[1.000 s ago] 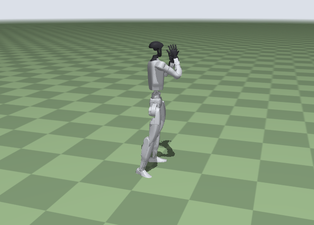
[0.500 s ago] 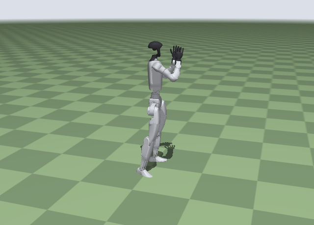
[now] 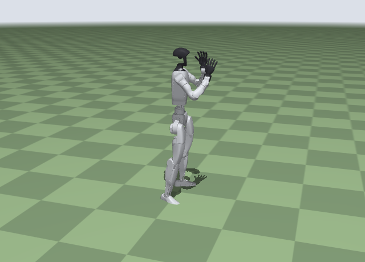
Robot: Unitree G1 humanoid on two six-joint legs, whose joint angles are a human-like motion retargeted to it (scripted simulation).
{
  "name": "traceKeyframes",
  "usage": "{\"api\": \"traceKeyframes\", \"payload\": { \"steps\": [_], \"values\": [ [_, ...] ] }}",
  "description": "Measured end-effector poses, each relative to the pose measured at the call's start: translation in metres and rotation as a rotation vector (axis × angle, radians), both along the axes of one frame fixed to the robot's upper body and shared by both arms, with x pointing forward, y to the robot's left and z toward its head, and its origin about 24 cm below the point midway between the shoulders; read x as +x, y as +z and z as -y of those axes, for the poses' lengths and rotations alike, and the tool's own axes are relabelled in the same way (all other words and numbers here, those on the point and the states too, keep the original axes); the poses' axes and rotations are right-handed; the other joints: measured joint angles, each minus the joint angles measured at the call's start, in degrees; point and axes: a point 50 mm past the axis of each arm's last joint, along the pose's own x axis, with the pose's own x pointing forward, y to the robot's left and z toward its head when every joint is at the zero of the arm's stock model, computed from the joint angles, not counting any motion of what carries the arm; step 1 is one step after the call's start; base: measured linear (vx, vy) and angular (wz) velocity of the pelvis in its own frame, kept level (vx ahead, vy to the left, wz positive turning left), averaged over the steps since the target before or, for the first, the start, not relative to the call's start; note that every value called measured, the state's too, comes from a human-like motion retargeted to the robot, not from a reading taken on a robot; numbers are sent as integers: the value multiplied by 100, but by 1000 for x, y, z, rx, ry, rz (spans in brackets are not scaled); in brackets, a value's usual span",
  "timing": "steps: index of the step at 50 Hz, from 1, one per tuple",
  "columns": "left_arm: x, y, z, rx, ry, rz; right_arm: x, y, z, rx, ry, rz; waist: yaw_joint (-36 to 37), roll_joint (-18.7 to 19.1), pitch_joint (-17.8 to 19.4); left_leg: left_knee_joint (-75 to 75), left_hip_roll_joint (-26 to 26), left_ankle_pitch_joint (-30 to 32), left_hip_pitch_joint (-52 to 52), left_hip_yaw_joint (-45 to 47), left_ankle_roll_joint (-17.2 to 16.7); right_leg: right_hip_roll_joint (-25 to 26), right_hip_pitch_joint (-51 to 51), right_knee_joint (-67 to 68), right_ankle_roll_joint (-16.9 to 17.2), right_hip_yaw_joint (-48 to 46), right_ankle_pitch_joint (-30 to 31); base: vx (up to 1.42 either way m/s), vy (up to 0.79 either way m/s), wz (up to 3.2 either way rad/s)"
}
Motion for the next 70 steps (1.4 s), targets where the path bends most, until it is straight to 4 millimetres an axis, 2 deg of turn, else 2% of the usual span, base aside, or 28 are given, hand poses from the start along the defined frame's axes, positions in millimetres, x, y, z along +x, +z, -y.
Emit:
{"api": "traceKeyframes", "payload": {
  "steps": [3,7,10,12,17,20,22,24,29,30,32,35,40,42,44,47,51,53,55,57,60,62,65,67,70],
  "values": [
    [9,-3,5,3,65,-15,-26,13,3,58,25,155,-80,46,18,-3,27,18,6,-27,24,30,28,-15,-10,-25,-15,0,-7,6],
    [56,-28,17,80,-4,-359,-70,36,8,113,27,414,-197,76,50,-4,62,39,22,-38,65,70,53,-32,-46,-29,-44,0,-7,-2],
    [76,-45,20,113,-81,-538,-82,40,13,120,-35,499,-280,82,53,5,95,35,47,3,91,107,65,-57,-64,10,-54,1,-6,-14],
    [68,-40,21,111,-111,-497,-72,35,15,104,-84,450,-322,85,65,16,118,22,71,48,103,132,66,-65,-47,52,-56,1,-6,-21],
    [15,-5,26,96,-172,-162,-14,2,20,29,-91,62,-409,87,78,42,169,-20,132,167,124,188,60,-75,32,165,-53,1,-5,-22],
    [-9,10,31,74,-171,-8,6,-12,24,12,-72,-87,-466,100,69,50,186,-27,143,210,136,208,48,-84,68,208,-46,0,0,0],
    [-10,11,34,66,-141,18,1,-9,25,41,-51,-60,-515,113,74,50,193,-20,143,228,137,218,42,-98,72,225,-41,0,0,0],
    [2,6,39,73,-121,-49,-14,1,25,79,-21,31,-565,127,74,49,195,-11,138,237,140,224,38,-113,71,234,-36,0,0,0],
    [58,-31,56,142,-213,-480,-67,32,24,132,-17,376,-676,142,74,43,191,6,133,266,161,226,18,-136,35,268,-32,0,0,0],
    [67,-39,58,150,-243,-556,-76,36,24,136,-36,441,-693,143,76,40,189,8,134,275,167,224,12,-137,27,278,-32,0,0,0],
    [70,-43,59,150,-284,-598,-86,40,25,137,-79,516,-715,144,84,36,182,7,138,297,174,219,-2,-136,27,302,-27,0,0,0],
    [51,-31,57,137,-327,-488,-79,34,29,128,-137,482,-723,131,100,30,165,-1,145,326,178,205,-18,-134,60,329,-12,0,0,0],
    [6,7,62,93,-399,-224,-36,-3,36,50,-185,151,-694,98,77,13,183,-3,106,355,162,240,-67,-176,78,340,43,0,0,0],
    [0,18,67,77,-412,-189,-31,-17,36,27,-168,71,-727,89,62,1,171,-2,92,341,151,231,-70,-189,78,318,55,0,3,4],
    [3,24,73,69,-406,-202,-32,-23,35,12,-159,53,-773,90,46,-13,152,-2,87,331,138,214,-69,-197,78,302,65,1,7,6],
    [19,20,80,92,-364,-275,-34,-17,37,14,-157,85,-848,105,23,-31,127,-18,105,364,115,191,-78,-196,78,330,79,1,7,-8],
    [34,-10,76,209,-270,-332,-28,4,43,118,-107,112,-924,109,-2,-37,124,-77,187,532,99,201,-118,-176,78,498,102,1,5,-35],
    [29,-23,76,287,-252,-304,-23,12,48,200,-68,105,-887,104,-14,-28,152,-108,212,650,98,244,-170,-179,78,614,134,0,2,-52],
    [18,-27,77,340,-241,-233,-18,14,52,290,-29,78,-833,82,-28,-12,178,-138,227,756,104,285,-219,-189,78,719,169,0,2,-48],
    [5,-22,75,339,-217,-130,-11,9,57,331,-85,55,-793,41,-47,1,195,-164,235,832,104,314,-252,-202,78,794,195,0,3,-35],
    [-9,-8,72,276,-165,3,-9,-4,56,405,56,-44,-791,-8,-54,12,192,-196,247,898,91,321,-273,-215,78,860,218,1,3,-14],
    [-8,-1,69,224,-118,29,-14,-8,52,379,126,-56,-815,-22,-59,5,187,-209,264,929,69,322,-277,-217,78,888,225,0,3,-6],
    [11,-4,66,186,-86,-75,-33,-3,42,307,209,19,-856,-19,-58,-16,169,-226,307,981,60,312,-280,-207,78,939,231,1,5,-15],
    [33,-14,66,184,-137,-260,-48,8,36,259,173,136,-878,-16,-40,-27,146,-238,348,1021,82,295,-283,-188,78,987,231,0,5,-19],
    [63,-30,65,176,-256,-531,-65,25,34,220,-8,340,-907,-22,21,-31,111,-258,413,1082,119,264,-285,-143,78,1065,220,-1,4,-21]
  ]
}}
